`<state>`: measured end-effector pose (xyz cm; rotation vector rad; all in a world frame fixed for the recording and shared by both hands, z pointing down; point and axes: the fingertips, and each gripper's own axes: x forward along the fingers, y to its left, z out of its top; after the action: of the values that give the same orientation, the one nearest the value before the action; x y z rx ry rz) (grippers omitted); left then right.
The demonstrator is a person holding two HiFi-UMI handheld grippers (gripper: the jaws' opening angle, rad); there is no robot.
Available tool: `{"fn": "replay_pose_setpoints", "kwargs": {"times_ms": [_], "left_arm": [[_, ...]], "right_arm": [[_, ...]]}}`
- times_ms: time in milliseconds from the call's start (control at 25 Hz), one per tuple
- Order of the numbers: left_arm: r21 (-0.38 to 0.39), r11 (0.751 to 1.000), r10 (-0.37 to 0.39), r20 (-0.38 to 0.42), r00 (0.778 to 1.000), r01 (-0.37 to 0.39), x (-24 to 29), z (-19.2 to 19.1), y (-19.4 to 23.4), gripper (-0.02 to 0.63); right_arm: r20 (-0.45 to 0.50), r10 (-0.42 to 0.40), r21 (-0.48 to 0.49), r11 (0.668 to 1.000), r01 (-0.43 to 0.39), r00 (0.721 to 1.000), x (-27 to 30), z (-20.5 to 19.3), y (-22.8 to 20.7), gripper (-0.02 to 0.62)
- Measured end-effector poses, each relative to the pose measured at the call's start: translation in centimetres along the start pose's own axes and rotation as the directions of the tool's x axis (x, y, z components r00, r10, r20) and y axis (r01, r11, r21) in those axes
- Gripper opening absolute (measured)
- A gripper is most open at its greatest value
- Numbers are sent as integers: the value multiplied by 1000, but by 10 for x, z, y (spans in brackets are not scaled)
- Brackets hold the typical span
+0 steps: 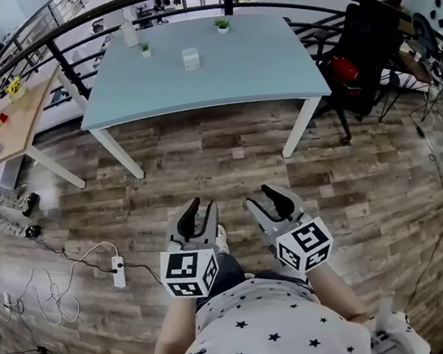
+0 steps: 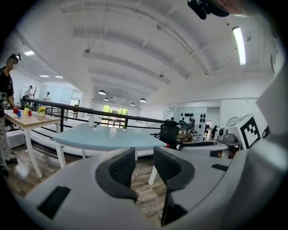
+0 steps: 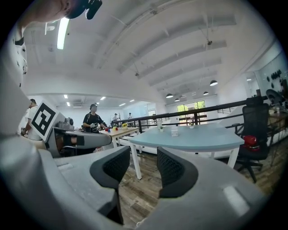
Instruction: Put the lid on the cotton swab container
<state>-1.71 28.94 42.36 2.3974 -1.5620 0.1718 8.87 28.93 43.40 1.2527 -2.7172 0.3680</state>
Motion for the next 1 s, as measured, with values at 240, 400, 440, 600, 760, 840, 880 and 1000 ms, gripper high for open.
{"fn": "replay_pose_setpoints", "kwargs": {"times_ms": [240,400,440,600,760,840,880,1000], "left_arm": [[-6,1000,-1,0,1000,1,37,8,28,155],[-9,1000,-8,-1,1000,8,65,16,48,196],[-10,1000,-10,-2,1000,10,72,19,53,201],[-23,999,-32,-5,999,32,95,33,74,212],[-21,999,-45,-6,999,45,115,50,93,229],[-22,999,-48,-1,999,48,125,57,105,232],[-23,999,-49,0,999,49,129,61,111,232],[-20,998,-54,0,999,54,143,68,130,232]], "right_arm": [[-12,10,-14,1000,-10,1000,42,8,-20,194],[-17,12,-16,1000,-12,1000,74,17,-38,208],[-20,14,-16,1000,-15,1000,82,20,-41,213],[-31,13,-15,1000,-13,999,113,35,-54,230],[-34,7,-4,1000,-7,999,143,50,-64,232],[-35,8,2,1000,-8,999,158,57,-67,232],[-34,8,4,1000,-8,999,166,59,-69,232],[-35,10,12,1000,-10,999,190,67,-72,232]]}}
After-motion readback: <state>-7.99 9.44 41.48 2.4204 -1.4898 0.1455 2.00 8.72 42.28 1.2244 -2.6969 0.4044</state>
